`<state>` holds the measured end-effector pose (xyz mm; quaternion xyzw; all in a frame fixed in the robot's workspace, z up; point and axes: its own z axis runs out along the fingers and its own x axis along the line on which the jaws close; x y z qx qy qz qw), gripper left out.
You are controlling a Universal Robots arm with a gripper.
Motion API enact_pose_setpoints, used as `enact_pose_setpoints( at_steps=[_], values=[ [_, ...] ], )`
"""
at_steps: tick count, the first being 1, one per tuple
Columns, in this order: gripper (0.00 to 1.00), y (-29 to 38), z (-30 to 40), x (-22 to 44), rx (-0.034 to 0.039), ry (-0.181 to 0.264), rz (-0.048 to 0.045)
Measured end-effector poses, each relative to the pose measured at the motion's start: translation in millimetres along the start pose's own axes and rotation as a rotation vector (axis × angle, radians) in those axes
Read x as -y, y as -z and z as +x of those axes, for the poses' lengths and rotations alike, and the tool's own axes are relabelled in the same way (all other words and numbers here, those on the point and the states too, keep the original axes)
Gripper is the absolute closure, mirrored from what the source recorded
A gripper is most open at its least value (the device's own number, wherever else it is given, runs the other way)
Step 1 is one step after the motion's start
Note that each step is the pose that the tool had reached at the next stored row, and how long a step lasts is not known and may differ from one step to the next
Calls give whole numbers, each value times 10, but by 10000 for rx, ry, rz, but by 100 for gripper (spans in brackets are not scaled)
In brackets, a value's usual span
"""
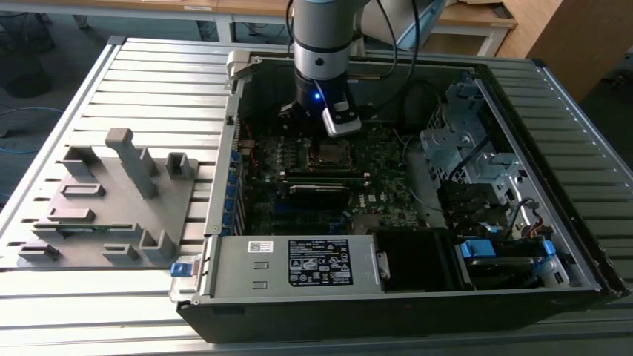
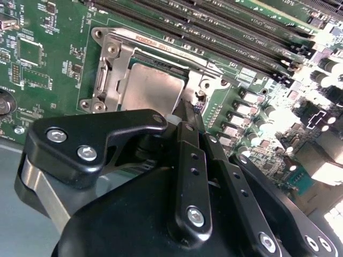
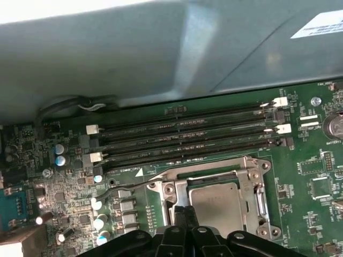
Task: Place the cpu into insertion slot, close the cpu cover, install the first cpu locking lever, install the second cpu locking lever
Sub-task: 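Close the cpu cover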
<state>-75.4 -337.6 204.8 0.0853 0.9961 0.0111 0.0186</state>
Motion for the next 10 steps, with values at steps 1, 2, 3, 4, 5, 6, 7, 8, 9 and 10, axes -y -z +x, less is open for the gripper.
enact_pose_setpoints(
  at_steps=[1,2,3,4,5,6,7,8,9,10],
  values=[
    [90,-3,4,2,-1,0,1],
    [90,-7,8,3,-1,2,1],
    [90,-12,15,4,-1,2,1],
    [90,-17,20,5,-1,2,2],
    [90,-23,25,5,0,3,0],
    [90,-30,29,6,0,3,0],
    [90,-36,32,7,0,4,0],
    [90,-42,35,8,-1,5,1],
    [90,-45,37,9,-1,5,2],
    [90,-46,38,9,-1,5,3]
  ],
)
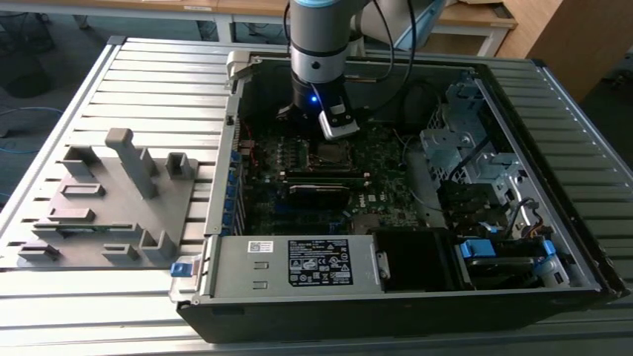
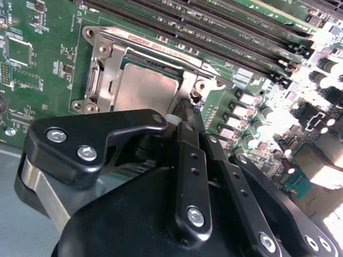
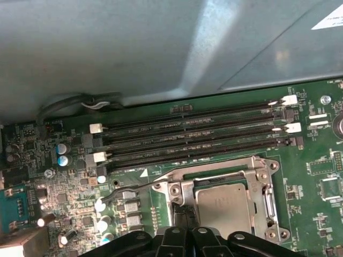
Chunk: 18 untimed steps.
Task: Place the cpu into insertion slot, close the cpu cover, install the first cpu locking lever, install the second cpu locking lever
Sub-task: 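Close the cpu cover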
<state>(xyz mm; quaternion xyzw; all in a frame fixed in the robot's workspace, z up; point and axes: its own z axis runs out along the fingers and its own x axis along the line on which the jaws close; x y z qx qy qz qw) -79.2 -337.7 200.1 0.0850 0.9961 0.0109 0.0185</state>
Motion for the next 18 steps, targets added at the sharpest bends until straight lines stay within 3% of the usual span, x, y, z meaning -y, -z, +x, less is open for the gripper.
enact_pose_setpoints(
  at_steps=[13,18],
  values=[
    [90,-28,1,0,1,0,-1],
    [90,15,0,-1,1,0,-2]
  ],
)
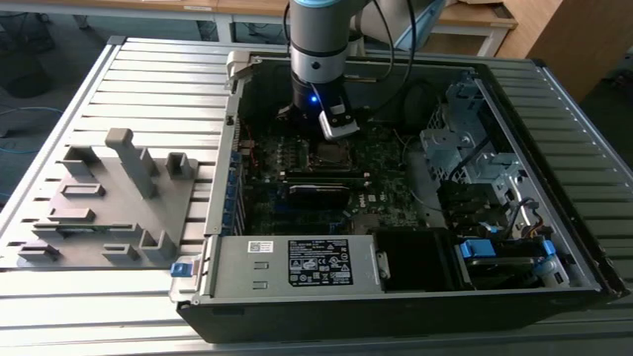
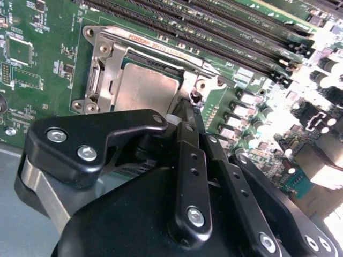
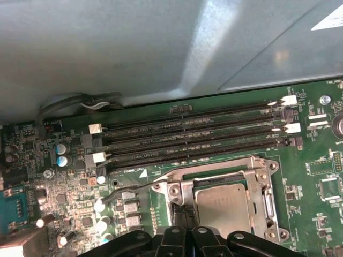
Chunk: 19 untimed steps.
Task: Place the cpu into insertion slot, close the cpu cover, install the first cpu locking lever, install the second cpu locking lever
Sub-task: 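Close the cpu cover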
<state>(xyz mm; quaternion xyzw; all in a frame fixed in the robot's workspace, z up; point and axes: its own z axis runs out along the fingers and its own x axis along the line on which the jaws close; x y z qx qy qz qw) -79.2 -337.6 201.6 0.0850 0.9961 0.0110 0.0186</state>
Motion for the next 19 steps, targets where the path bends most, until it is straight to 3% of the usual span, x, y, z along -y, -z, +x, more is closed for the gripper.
enact_pose_setpoints(
  at_steps=[6,19],
  values=[
    [90,65,-2,-1,0,0,0],
    [90,109,-4,-2,0,0,1]
  ],
)
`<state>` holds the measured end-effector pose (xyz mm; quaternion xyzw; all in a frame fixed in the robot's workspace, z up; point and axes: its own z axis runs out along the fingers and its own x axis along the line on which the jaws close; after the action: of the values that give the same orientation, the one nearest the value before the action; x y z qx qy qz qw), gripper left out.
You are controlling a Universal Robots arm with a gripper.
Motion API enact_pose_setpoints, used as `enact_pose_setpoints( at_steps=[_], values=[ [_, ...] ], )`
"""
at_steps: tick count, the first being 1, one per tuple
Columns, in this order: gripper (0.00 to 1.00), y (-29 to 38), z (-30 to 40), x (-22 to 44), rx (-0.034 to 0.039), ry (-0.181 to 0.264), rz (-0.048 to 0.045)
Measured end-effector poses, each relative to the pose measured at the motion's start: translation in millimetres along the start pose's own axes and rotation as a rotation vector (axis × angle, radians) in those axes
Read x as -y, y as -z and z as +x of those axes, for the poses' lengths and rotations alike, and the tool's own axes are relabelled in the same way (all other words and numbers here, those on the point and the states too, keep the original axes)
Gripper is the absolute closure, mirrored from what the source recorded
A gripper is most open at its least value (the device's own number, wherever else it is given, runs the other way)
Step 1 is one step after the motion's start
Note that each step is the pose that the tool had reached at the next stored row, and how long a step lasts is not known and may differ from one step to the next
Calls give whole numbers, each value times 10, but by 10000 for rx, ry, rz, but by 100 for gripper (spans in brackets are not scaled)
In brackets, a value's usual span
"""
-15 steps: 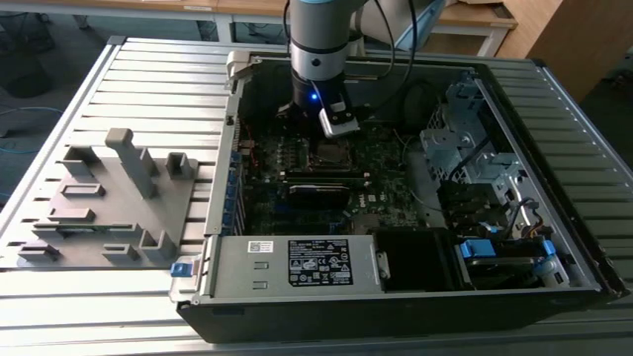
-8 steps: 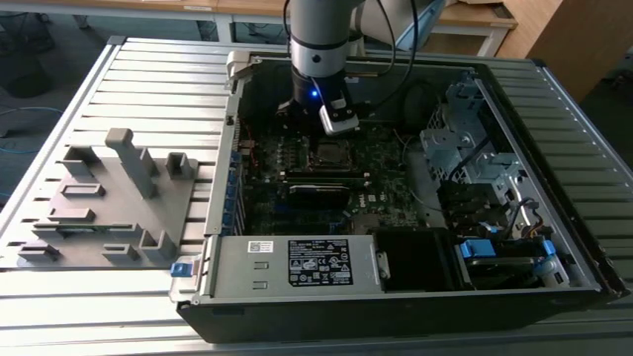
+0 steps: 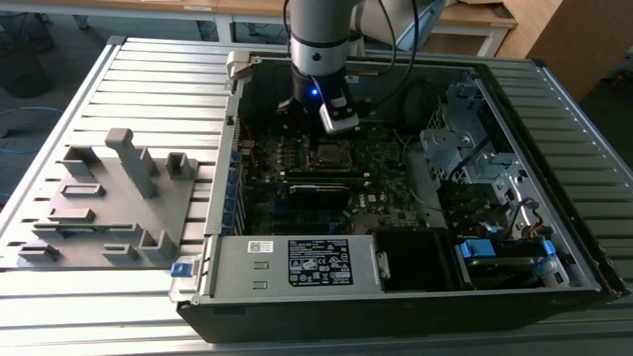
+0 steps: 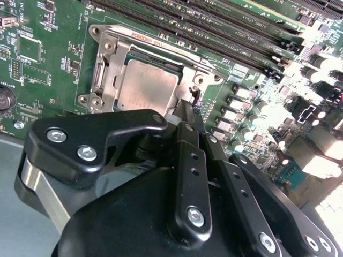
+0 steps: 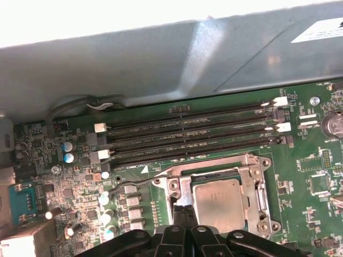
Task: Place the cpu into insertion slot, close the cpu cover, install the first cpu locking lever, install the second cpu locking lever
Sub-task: 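Close the cpu cover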
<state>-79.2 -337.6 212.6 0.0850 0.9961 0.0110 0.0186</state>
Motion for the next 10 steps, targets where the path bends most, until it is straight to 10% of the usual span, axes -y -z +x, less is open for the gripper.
enact_pose_setpoints(
  at_steps=[10],
  values=[
    [90,33,-1,-1,3,1,-2]
  ],
)
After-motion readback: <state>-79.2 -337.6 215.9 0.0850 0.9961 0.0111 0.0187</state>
